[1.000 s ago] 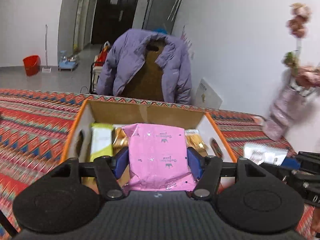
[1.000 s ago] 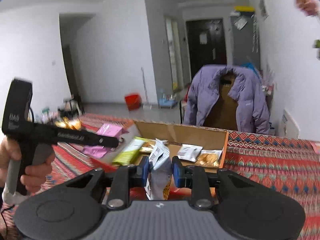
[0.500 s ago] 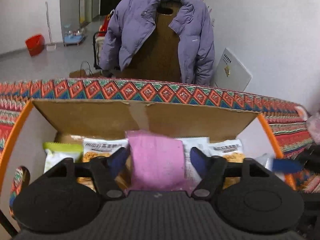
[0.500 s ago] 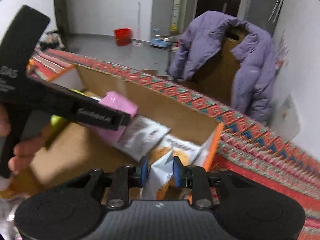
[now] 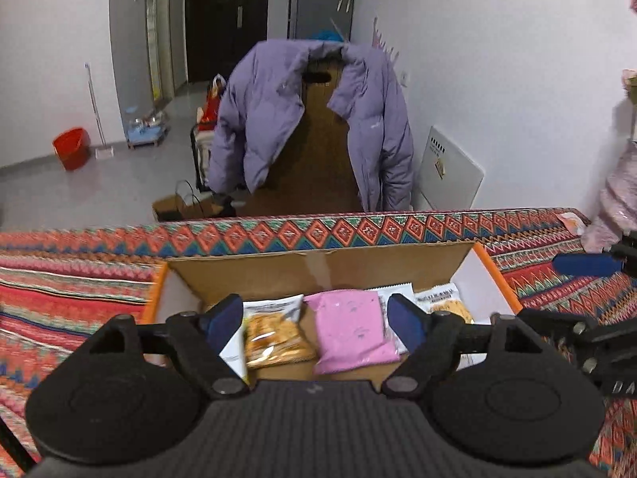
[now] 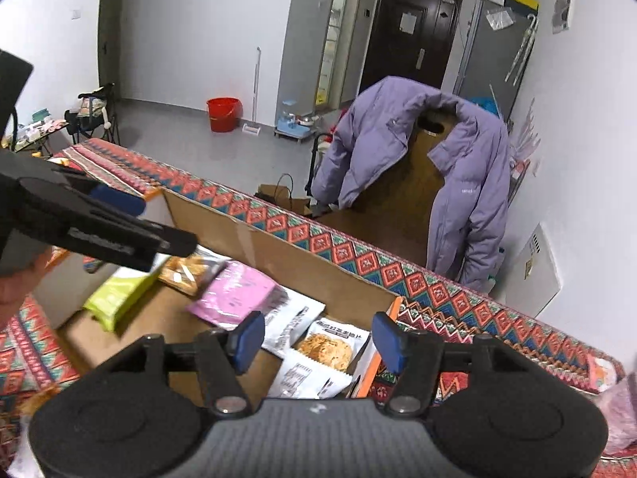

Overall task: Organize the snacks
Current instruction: 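Lower both packets into the box and open both tools, then withdraw both tools from the box back toward the snack pile, then grasp a white sachet with left tool while right tool grasps another white sachet, then carry both white sachets into the box and open both tools, then withdraw both tools from the box back toward the snack pile, then grasp the orange wafer packet with left tool while right tool grasps the green-and-white bar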

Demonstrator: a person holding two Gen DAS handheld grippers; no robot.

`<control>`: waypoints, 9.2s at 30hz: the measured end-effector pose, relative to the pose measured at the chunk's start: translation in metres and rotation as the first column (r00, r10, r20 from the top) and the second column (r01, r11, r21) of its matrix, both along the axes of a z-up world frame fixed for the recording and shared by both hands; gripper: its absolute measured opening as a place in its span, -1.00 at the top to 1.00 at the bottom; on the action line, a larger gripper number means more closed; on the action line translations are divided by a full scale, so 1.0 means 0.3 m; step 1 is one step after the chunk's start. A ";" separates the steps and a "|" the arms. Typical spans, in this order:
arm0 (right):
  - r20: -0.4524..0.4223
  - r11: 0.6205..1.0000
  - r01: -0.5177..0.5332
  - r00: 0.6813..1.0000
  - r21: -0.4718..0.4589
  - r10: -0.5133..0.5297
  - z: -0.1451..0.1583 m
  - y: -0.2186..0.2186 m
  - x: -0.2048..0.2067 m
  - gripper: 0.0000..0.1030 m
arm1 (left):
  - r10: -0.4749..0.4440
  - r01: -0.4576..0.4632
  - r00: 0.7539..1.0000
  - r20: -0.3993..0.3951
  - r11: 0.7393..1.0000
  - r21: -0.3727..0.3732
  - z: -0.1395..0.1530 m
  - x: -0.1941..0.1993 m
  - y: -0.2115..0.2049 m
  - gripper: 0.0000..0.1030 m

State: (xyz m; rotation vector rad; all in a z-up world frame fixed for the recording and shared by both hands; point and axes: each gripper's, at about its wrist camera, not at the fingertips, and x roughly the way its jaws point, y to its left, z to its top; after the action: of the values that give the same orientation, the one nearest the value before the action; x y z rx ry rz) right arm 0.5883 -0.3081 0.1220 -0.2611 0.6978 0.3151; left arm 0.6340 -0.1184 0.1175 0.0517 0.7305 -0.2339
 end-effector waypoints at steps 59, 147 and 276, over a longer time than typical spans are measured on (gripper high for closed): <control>0.124 0.973 0.102 0.984 0.205 -0.129 -0.213 0.069 -1.423 -0.90 | 0.064 -0.058 0.989 0.136 0.997 -0.047 -0.170 -1.479 0.368 -0.80; 0.102 0.890 0.098 0.982 0.445 -0.159 -0.167 -0.003 -1.140 0.12 | 0.085 -0.059 0.955 0.283 0.993 -0.099 0.020 -1.084 0.285 0.04; -0.097 0.900 0.130 0.990 0.415 -0.098 -0.435 0.193 -0.825 -0.69 | -0.331 0.301 0.942 -0.063 0.910 -0.285 -0.415 -0.457 0.315 0.01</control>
State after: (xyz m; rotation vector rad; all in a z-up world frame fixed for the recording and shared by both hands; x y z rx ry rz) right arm 0.3409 -0.2501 -0.0085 0.2053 0.6968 0.3563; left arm 0.4969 -0.0238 -0.0070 -0.1071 0.7921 -0.6517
